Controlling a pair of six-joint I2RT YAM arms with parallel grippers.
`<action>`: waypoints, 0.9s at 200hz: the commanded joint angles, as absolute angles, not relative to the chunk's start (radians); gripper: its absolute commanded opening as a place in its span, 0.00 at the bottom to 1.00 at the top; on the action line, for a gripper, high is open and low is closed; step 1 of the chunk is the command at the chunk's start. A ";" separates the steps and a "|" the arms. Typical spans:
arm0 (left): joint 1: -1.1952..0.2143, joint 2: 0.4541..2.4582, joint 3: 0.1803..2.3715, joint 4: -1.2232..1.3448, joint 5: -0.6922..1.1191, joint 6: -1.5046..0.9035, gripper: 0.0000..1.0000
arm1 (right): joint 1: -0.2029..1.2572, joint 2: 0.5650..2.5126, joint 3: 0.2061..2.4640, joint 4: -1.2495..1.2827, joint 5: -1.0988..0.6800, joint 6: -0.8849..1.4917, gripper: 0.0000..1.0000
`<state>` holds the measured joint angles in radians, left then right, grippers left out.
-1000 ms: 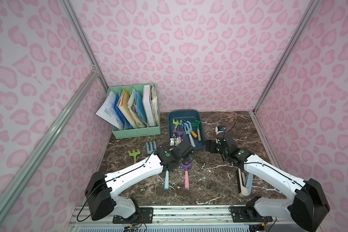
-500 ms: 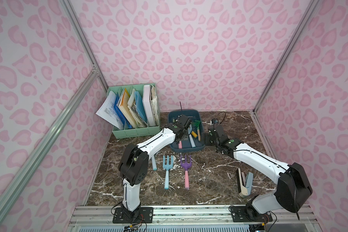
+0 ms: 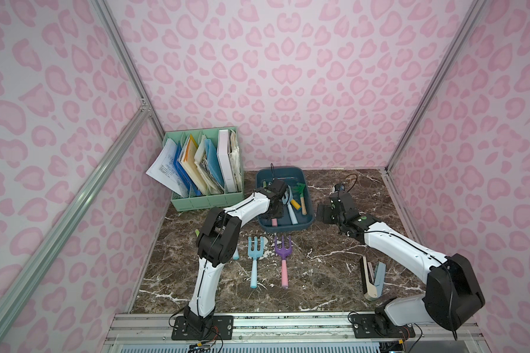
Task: Take the hand rake out of the storage box
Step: Pick up the rake from the storage box.
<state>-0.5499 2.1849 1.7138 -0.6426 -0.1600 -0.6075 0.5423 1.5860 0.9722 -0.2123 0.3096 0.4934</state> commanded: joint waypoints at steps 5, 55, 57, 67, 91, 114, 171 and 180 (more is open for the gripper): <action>-0.553 2.230 1.769 -0.689 -0.154 -0.608 0.45 | 0.539 1.590 0.973 -0.177 0.302 0.488 0.98; -0.554 2.301 1.831 -0.739 -0.186 -0.605 0.31 | 0.524 1.583 0.960 -0.167 0.289 0.489 0.98; -0.553 2.300 1.831 -0.741 -0.188 -0.605 0.30 | 0.523 1.583 0.959 -0.167 0.288 0.489 0.98; -0.553 2.295 1.832 -0.748 -0.198 -0.602 0.24 | 0.522 1.581 0.960 -0.165 0.285 0.488 0.98; -0.561 2.248 1.827 -0.769 -0.221 -0.590 0.12 | 0.521 1.578 0.960 -0.172 0.287 0.494 0.98; -0.586 2.161 1.813 -0.791 -0.256 -0.560 0.10 | 0.514 1.568 0.959 -0.184 0.296 0.507 0.98; -0.656 1.850 1.620 -0.739 -0.297 -0.624 0.08 | 0.507 1.522 0.938 -0.202 0.297 0.531 0.98; -0.678 1.796 1.572 -0.716 -0.300 -0.658 0.07 | 0.509 1.506 0.930 -0.208 0.300 0.539 0.98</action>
